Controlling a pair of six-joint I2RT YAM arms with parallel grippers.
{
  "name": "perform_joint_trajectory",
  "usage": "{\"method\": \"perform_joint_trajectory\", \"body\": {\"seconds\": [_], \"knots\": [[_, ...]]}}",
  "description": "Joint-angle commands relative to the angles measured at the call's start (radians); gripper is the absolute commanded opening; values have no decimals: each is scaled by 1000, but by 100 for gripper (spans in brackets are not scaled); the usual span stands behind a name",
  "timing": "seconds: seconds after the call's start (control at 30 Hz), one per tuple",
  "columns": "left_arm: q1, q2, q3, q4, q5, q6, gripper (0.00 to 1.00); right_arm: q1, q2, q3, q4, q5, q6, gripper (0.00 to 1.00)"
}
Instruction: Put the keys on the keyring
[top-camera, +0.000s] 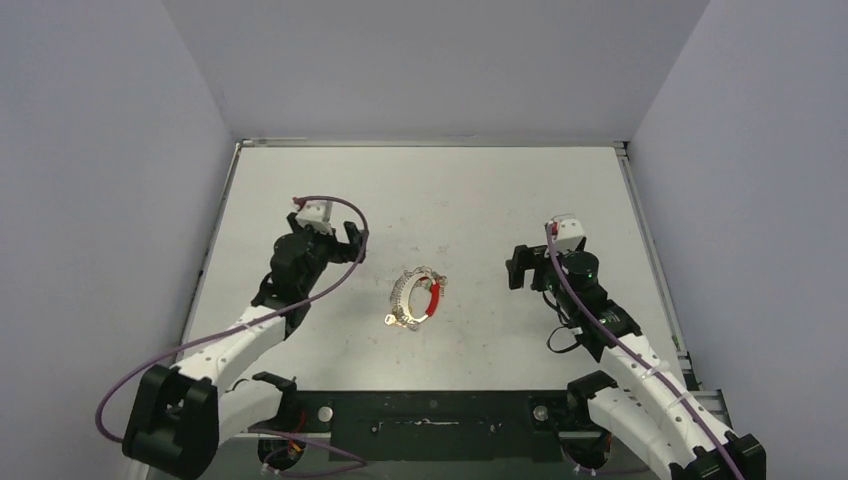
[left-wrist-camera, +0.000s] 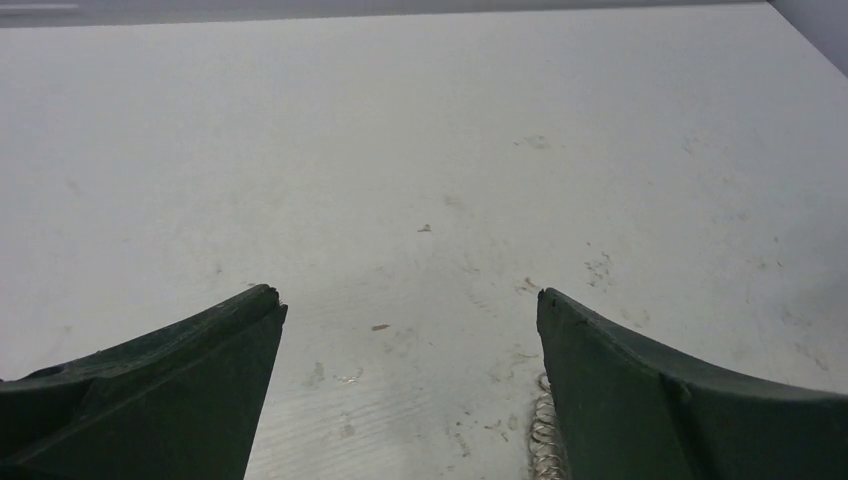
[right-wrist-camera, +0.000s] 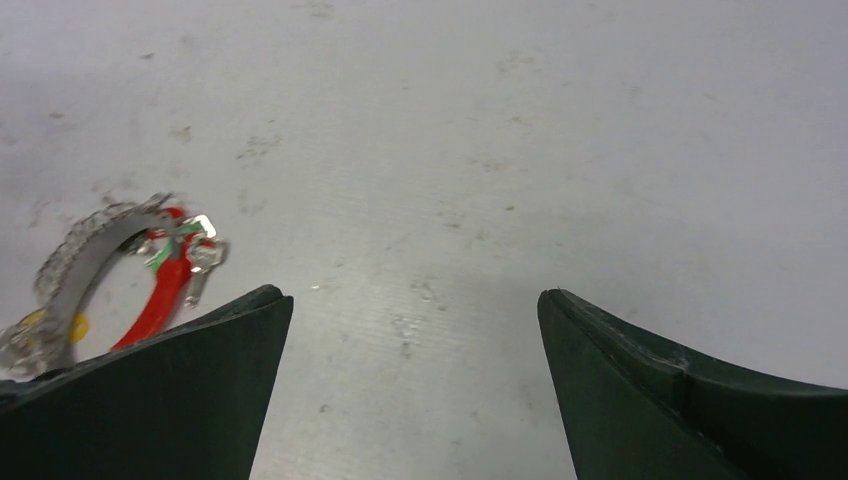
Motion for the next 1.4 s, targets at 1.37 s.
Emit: {"method": "perform_joint_trajectory", "body": {"seconds": [1.37], "knots": [[456, 445, -134, 445, -92, 169, 97, -242, 850, -98, 1024, 459, -155, 100]]}}
